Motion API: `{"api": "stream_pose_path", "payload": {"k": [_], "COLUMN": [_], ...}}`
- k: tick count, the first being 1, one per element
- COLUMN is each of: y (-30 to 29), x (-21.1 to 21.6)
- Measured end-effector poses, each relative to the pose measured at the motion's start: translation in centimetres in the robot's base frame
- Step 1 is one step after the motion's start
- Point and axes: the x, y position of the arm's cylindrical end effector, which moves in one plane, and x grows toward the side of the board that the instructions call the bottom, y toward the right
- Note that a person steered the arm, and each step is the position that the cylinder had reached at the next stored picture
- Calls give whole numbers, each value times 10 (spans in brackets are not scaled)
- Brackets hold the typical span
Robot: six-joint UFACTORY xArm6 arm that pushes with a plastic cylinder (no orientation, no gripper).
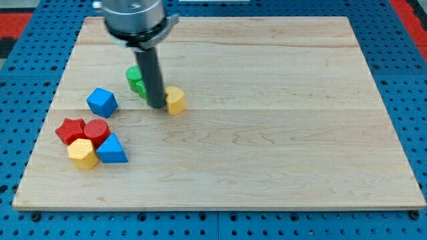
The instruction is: Push the blue cube to the left of the green circle
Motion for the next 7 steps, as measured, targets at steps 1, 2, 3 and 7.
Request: {"api": "stream_pose_path", "payload": {"k": [1,2,3,7], "y": [19,47,88,-96], "x": [-2,-2,6,37]}}
